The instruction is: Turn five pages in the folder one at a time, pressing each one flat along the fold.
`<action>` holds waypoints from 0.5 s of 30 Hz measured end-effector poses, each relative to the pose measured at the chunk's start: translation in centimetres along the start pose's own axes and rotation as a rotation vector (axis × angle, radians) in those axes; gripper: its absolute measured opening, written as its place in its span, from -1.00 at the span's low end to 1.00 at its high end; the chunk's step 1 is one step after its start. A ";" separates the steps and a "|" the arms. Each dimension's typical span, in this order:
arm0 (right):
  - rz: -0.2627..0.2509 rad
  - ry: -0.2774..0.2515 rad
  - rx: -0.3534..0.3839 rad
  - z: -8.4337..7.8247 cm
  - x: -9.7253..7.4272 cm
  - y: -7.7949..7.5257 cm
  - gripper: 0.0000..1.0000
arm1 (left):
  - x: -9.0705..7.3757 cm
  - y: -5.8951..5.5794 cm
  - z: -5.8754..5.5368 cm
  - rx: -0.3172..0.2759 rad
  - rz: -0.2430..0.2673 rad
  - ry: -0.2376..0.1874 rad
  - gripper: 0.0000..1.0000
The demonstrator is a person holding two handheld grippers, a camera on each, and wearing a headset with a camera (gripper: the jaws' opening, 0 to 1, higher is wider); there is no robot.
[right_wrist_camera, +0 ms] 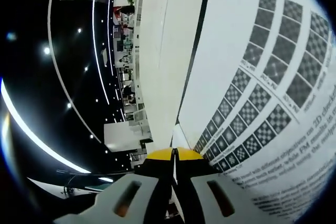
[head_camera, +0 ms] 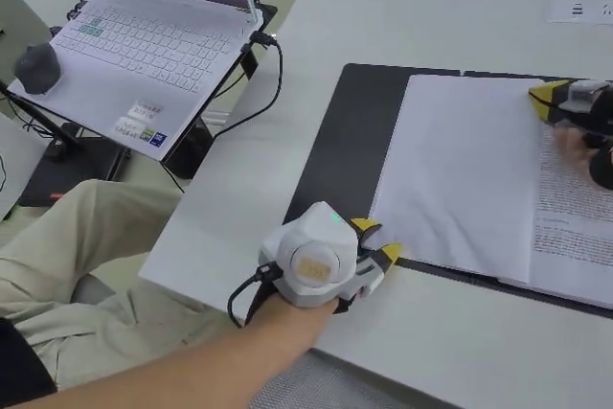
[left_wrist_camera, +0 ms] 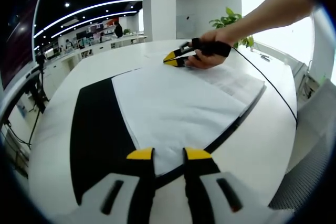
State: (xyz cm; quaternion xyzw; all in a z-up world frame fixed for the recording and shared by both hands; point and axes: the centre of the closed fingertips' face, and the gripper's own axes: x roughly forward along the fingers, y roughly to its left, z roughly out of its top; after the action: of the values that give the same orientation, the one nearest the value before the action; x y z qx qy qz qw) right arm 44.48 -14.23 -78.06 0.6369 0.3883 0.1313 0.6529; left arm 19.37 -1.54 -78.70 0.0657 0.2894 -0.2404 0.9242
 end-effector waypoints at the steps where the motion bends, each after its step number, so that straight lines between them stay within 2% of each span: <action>1: 0.000 -0.010 0.010 0.3 0.2 0.1 -1.00 | 0.0 0.0 0.0 0.000 0.000 0.000 -0.61; 5: 0.016 -0.059 0.016 1.6 1.0 0.4 -1.00 | 0.0 0.0 0.0 0.002 0.000 0.002 -0.61; 11: 0.024 -0.087 0.048 1.9 1.0 0.7 -1.00 | 0.0 -0.1 0.1 -0.006 0.002 -0.002 -0.61; 15: 0.029 -0.091 0.033 1.5 0.8 0.8 -1.00 | 0.0 -0.1 0.2 -0.005 0.001 0.000 -0.61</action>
State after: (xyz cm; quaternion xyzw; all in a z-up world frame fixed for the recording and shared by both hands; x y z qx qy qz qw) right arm 46.33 -14.67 -77.75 0.6584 0.3509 0.1052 0.6575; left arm 19.36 -1.68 -78.55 0.0636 0.2898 -0.2391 0.9246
